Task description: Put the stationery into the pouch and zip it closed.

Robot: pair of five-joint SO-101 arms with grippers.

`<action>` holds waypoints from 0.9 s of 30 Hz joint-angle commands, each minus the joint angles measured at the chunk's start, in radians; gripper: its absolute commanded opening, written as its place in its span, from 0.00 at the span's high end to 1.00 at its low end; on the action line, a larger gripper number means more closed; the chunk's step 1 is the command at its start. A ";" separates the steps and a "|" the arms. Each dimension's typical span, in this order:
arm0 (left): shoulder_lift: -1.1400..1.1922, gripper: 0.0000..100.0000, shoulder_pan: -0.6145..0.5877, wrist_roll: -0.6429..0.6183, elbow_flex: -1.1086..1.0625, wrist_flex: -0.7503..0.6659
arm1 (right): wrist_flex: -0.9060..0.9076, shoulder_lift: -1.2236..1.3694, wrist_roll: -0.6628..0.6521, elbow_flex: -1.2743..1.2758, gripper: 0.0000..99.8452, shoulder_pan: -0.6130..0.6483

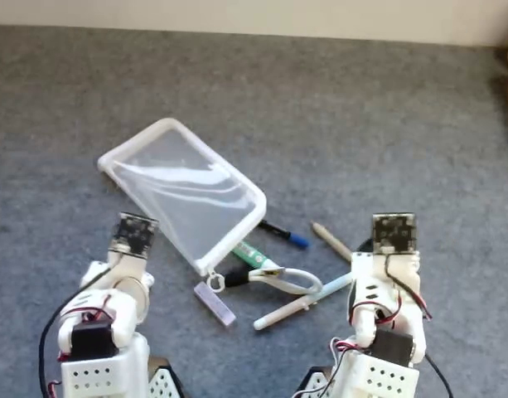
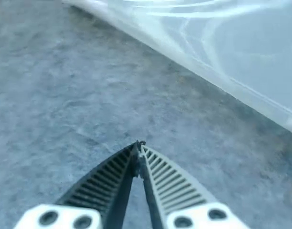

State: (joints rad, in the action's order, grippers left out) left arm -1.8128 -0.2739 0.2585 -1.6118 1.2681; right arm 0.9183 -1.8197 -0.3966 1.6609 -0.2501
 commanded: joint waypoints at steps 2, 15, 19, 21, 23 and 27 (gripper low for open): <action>-0.005 0.99 -0.145 0.002 0.010 -0.098 | 0.179 -0.015 -0.040 -0.236 0.96 0.071; -0.005 0.99 -0.183 0.003 -0.030 -0.138 | 0.440 0.478 -0.040 -0.816 0.95 0.357; -0.005 0.99 -0.183 0.003 -0.030 -0.135 | 0.495 0.687 -0.035 -0.944 0.90 0.483; -0.005 0.99 -0.183 0.003 -0.030 -0.135 | 0.506 0.773 -0.035 -0.983 0.87 0.549; -0.005 0.99 -0.183 0.003 -0.030 -0.135 | 0.499 0.852 -0.035 -1.003 0.87 0.604; -0.005 0.99 -0.183 0.003 -0.030 -0.135 | 0.501 0.993 -0.054 -1.010 0.87 0.748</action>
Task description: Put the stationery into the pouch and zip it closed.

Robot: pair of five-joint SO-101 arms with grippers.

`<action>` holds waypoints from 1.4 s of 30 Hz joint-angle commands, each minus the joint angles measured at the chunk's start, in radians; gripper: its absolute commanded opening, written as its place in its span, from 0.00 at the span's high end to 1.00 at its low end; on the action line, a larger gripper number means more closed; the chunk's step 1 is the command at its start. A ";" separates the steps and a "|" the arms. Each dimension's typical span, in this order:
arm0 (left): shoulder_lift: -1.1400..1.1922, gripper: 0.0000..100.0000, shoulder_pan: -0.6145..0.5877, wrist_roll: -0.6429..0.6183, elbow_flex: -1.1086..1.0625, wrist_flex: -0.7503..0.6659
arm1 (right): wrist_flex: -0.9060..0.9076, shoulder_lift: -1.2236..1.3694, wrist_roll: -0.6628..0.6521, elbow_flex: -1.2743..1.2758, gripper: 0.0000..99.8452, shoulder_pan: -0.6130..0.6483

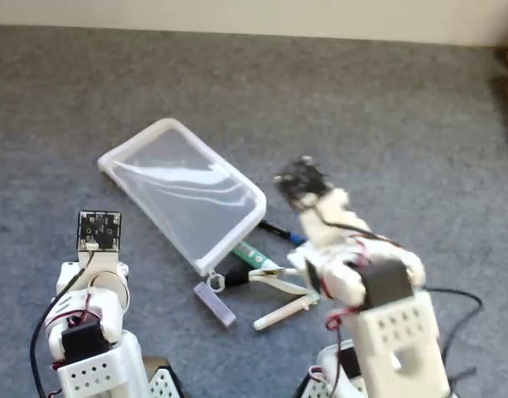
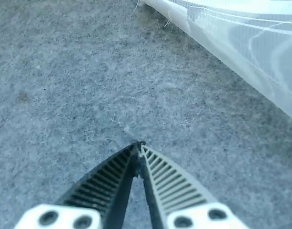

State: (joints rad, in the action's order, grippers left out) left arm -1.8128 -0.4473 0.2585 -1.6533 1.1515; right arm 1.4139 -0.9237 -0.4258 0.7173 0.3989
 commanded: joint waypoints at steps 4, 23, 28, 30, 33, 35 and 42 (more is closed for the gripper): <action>-0.005 0.99 -0.010 0.003 0.012 -0.018 | -0.002 0.225 -0.072 -0.068 0.87 0.229; -0.005 0.99 -0.097 0.005 0.022 -0.026 | -0.223 0.664 -0.074 -0.200 0.81 0.406; -0.005 0.99 -0.111 0.005 0.030 -0.026 | -0.292 0.731 -0.097 -0.199 0.81 0.404; -0.005 0.99 -0.110 0.005 0.030 -0.026 | -0.312 0.766 -0.135 -0.197 0.81 0.404; -0.005 0.99 -0.110 0.005 0.028 -0.026 | -0.331 0.828 -0.141 -0.197 0.81 0.400; -0.005 0.99 -0.110 0.005 0.028 -0.026 | -0.334 0.858 -0.143 -0.197 0.81 0.400; -0.005 0.99 -0.110 0.005 0.028 -0.026 | -0.331 0.911 -0.144 -0.197 0.81 0.400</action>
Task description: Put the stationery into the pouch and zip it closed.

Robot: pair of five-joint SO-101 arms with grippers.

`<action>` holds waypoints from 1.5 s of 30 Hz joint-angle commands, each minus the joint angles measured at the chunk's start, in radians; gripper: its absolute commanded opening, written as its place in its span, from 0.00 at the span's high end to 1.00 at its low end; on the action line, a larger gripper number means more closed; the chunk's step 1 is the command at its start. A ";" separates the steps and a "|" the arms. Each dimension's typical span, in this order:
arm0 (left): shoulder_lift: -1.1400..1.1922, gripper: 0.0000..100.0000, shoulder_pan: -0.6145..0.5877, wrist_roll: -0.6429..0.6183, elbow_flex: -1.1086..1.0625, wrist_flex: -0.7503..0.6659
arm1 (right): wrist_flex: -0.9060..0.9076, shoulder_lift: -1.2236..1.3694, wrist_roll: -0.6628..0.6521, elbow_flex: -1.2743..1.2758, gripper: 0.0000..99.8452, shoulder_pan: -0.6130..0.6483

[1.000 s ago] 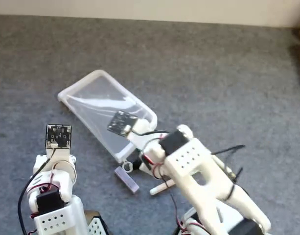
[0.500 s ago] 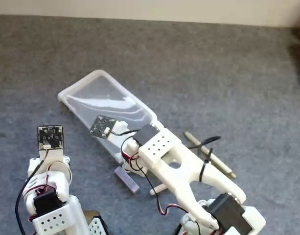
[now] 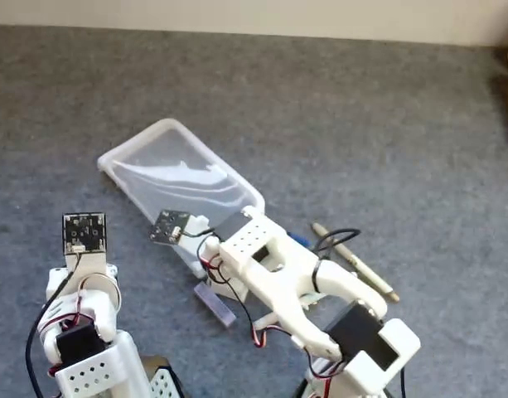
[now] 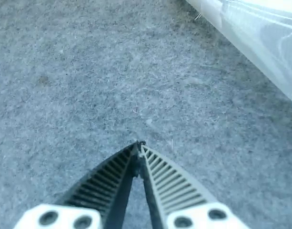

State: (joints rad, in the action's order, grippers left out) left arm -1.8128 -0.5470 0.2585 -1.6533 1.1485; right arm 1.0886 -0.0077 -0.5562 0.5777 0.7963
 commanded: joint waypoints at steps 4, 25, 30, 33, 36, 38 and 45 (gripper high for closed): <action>-0.005 0.99 -0.008 0.005 0.027 -0.023 | -0.004 -0.002 -0.014 -0.056 0.82 0.002; -0.005 0.77 0.015 -0.095 0.050 -0.014 | -0.019 -0.369 0.089 0.001 0.99 -0.074; -0.005 0.75 0.030 -0.127 0.116 0.029 | -0.111 -0.492 0.160 0.050 0.99 -0.076; -0.005 0.75 0.031 -0.129 0.139 0.028 | -0.114 -0.550 0.183 0.067 0.99 -0.074; -0.005 0.75 0.076 -0.129 0.183 0.032 | -0.116 -0.595 0.199 0.064 0.99 -0.074; -0.005 0.75 0.105 -0.129 0.234 0.066 | -0.117 -0.613 0.209 0.064 0.99 -0.074; -0.005 0.66 0.168 -0.132 0.446 0.227 | -0.188 -0.630 0.276 0.061 0.99 -0.074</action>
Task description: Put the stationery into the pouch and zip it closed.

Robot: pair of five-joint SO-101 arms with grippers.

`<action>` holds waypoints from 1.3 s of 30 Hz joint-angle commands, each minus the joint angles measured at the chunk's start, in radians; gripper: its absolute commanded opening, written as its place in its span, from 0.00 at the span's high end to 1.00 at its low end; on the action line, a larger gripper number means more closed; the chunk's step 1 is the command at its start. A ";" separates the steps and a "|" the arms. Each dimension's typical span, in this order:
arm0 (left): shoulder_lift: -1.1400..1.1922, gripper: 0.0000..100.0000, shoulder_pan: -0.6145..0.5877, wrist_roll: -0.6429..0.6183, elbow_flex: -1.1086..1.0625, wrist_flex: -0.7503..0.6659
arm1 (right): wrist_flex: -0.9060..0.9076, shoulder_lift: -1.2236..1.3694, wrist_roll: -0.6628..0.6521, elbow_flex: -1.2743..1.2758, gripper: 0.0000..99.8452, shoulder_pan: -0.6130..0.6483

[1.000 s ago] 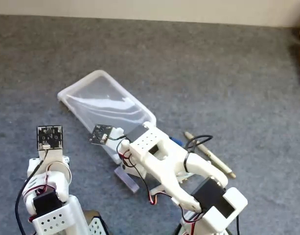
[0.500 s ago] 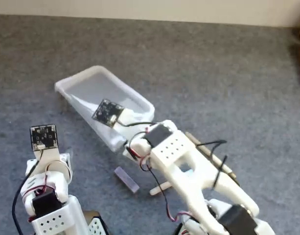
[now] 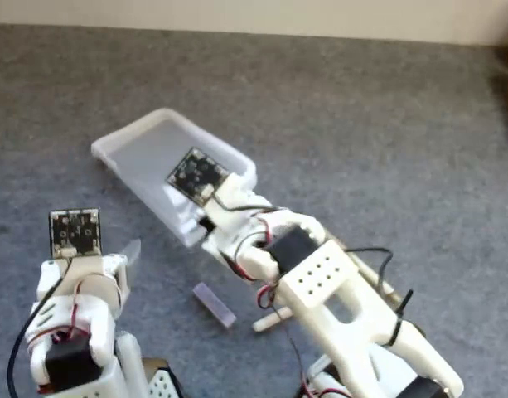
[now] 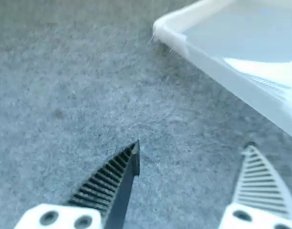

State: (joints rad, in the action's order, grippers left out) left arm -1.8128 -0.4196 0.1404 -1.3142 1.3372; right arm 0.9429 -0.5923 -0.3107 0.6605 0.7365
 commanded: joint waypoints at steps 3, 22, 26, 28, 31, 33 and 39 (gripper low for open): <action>-0.005 0.66 0.097 -0.014 0.117 0.044 | -0.074 -0.045 0.075 -0.024 0.99 -0.013; -0.005 0.66 0.292 -0.184 -0.030 -0.078 | -0.133 -0.047 0.149 -0.018 0.99 0.062; -0.005 0.66 0.286 -0.184 -0.099 -0.150 | -0.133 -0.047 0.149 -0.019 0.99 0.073; -0.005 0.66 0.286 -0.184 -0.102 -0.158 | -0.131 -0.047 0.149 -0.018 0.99 0.073; -0.005 0.70 0.275 -0.183 -0.104 -0.161 | -0.128 -0.047 0.149 -0.018 0.99 0.071; -0.005 0.71 0.249 -0.183 -0.102 -0.163 | -0.128 -0.047 0.149 -0.018 0.99 0.073; -0.005 0.71 0.220 -0.183 -0.137 -0.224 | -0.127 -0.047 0.149 -0.016 0.99 0.074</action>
State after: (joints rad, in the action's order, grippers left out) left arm -1.8128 -0.1803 -0.0315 -1.4431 1.1607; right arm 0.8339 -0.5953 -0.1726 0.6605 0.8009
